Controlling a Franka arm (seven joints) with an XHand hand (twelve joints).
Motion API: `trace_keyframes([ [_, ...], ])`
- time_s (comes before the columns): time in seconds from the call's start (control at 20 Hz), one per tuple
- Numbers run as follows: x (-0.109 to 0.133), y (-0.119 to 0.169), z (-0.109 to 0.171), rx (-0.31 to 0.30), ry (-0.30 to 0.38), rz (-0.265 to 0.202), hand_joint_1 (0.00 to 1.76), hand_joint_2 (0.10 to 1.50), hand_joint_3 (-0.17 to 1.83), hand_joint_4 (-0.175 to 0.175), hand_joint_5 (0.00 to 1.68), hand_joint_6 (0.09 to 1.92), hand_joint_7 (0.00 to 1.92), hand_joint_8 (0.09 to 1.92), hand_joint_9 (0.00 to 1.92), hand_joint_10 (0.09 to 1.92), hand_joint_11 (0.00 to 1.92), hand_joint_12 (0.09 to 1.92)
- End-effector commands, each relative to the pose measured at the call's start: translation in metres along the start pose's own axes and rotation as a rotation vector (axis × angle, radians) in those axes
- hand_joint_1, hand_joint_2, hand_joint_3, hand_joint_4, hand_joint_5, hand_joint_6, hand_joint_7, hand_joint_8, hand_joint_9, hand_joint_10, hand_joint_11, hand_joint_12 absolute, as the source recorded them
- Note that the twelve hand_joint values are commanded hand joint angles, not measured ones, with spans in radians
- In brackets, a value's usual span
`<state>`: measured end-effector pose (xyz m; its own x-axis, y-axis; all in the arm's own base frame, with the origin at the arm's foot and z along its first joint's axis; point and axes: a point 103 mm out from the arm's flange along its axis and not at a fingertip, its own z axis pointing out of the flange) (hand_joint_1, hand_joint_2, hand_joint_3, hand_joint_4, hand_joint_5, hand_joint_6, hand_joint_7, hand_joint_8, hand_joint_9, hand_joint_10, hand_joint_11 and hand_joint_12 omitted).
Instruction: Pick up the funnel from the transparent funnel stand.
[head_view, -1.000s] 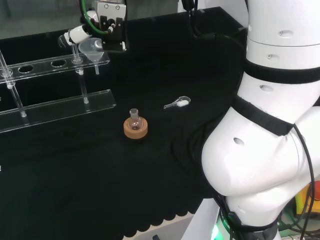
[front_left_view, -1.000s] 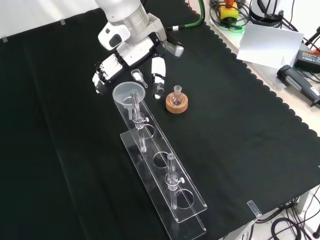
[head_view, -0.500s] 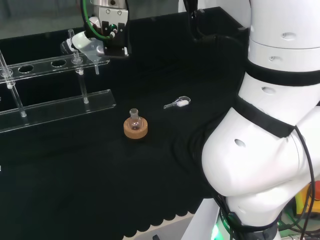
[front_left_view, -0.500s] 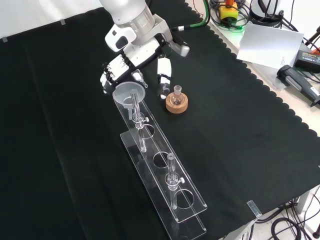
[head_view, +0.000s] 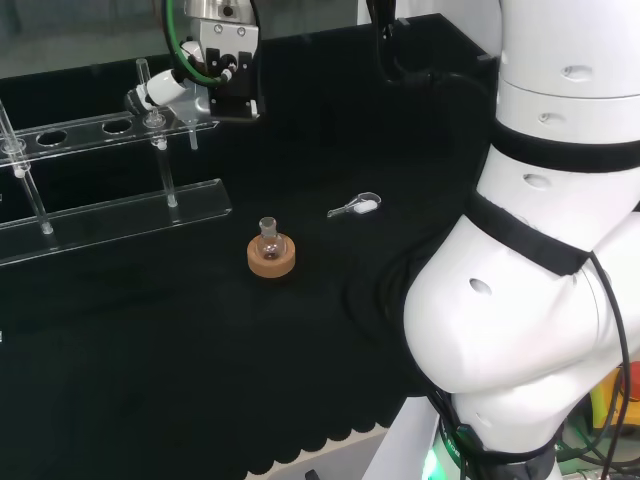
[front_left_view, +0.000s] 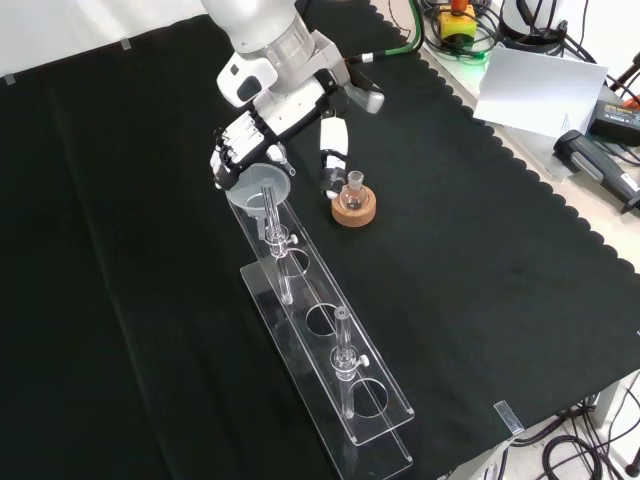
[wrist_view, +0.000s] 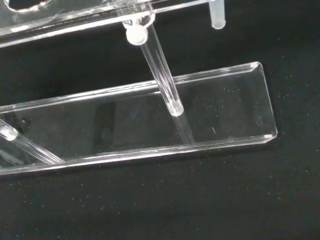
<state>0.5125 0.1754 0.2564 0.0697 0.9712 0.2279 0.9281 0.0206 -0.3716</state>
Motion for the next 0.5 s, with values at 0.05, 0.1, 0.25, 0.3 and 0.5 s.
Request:
trace_keyframes([
  [0.05, -0.0111, -0.0014, -0.0001, 0.041, -0.038, 0.021, 0.38, 0.7, 0.0, -0.059, 0.0, 0.09, 0.04, 0.52, 0.0, 0.4, 0.0, 0.41],
  [0.1, -0.0127, -0.0019, -0.0004, 0.046, -0.043, 0.024, 0.38, 0.7, 0.0, -0.059, 0.0, 0.09, 0.03, 0.52, 0.0, 0.39, 0.0, 0.41],
  [0.25, -0.0166, -0.0032, -0.0012, 0.05, -0.047, 0.032, 0.39, 0.7, 0.0, -0.068, 0.0, 0.09, 0.01, 0.44, 0.0, 0.23, 0.0, 0.41],
  [0.3, -0.0174, -0.0035, -0.0017, 0.047, -0.046, 0.033, 0.39, 0.69, 0.0, -0.071, 0.0, 0.09, 0.0, 0.38, 0.0, 0.17, 0.0, 0.4],
  [0.5, -0.0185, -0.0035, -0.0072, 0.029, -0.055, 0.035, 0.4, 0.69, 0.0, -0.074, 0.0, 0.09, 0.0, 0.09, 0.0, 0.09, 0.0, 0.39],
])
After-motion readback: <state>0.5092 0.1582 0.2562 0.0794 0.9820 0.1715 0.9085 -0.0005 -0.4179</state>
